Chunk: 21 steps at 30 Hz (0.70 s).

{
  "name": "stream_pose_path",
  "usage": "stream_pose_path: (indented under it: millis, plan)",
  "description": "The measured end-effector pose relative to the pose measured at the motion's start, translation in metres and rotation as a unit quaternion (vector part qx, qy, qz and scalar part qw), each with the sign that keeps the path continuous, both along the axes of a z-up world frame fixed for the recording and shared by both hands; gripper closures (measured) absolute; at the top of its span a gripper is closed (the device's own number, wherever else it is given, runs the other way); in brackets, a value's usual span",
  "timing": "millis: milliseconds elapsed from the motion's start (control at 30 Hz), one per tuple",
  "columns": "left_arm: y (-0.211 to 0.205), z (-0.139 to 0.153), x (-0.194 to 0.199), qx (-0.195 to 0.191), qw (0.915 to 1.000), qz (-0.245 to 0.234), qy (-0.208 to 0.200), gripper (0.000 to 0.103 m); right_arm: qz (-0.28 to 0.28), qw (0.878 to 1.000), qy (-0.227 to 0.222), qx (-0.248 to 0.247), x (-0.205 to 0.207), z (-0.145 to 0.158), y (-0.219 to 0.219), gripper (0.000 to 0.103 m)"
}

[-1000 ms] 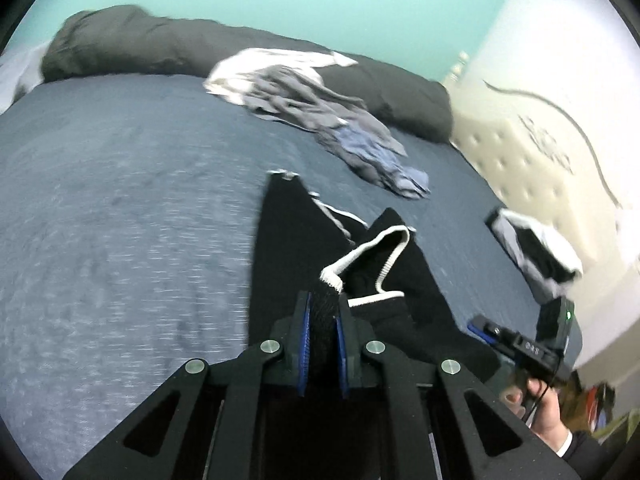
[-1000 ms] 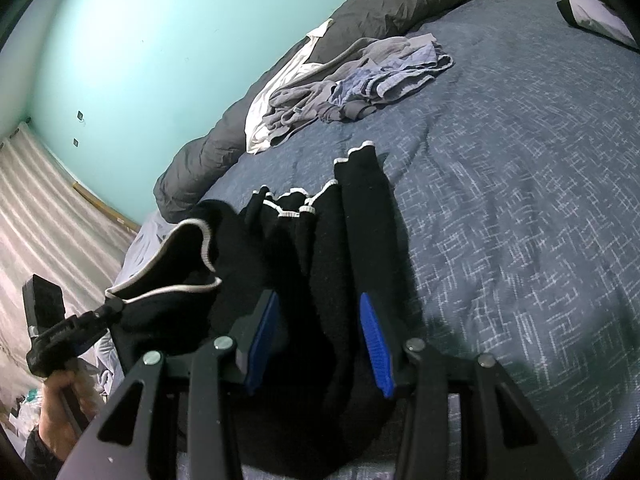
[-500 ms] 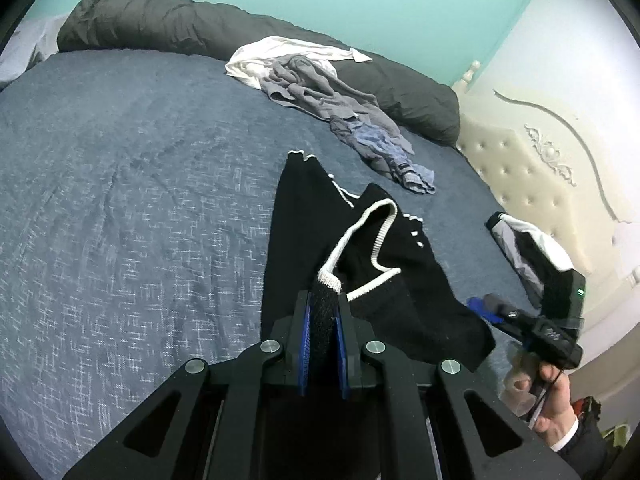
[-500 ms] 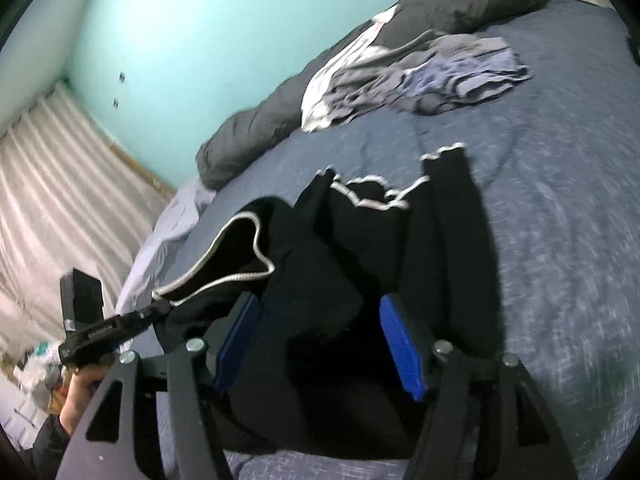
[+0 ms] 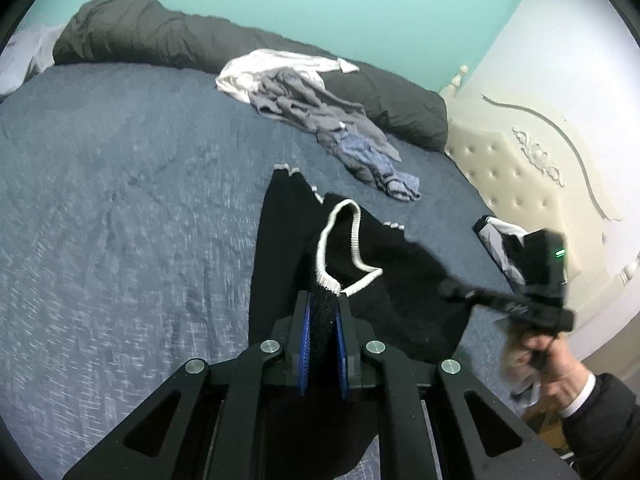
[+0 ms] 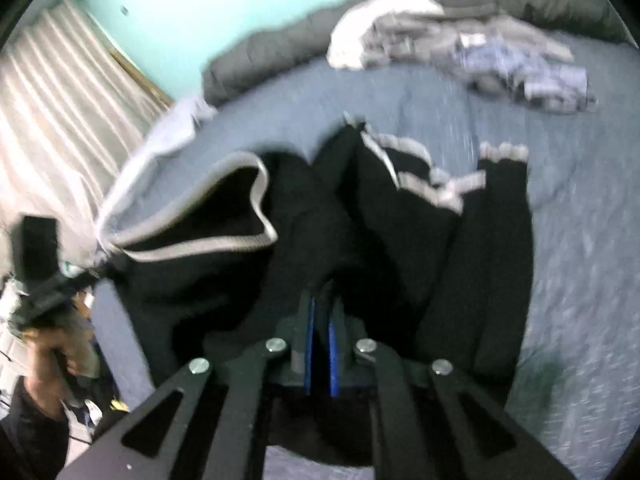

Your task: Fold clothes

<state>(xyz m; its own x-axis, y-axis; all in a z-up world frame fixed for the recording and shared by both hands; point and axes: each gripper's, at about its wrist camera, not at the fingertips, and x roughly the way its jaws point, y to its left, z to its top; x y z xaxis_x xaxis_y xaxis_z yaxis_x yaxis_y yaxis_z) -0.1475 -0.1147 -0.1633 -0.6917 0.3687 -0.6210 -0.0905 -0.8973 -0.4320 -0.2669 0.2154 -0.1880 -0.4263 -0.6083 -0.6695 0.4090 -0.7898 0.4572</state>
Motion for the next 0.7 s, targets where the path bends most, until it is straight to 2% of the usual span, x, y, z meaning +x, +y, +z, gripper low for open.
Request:
stream_pose_path:
  millis: [333, 700]
  plan:
    - [-0.004, 0.074, 0.011, -0.017, 0.9983, 0.003, 0.056, 0.092, 0.002, 0.993, 0.118, 0.027, 0.017, 0.145, 0.016, 0.099]
    - [-0.012, 0.199, 0.014, -0.05, 0.99, 0.008, 0.132, 0.092, -0.025, 0.975, 0.213, 0.05, 0.043, 0.277, 0.043, 0.099]
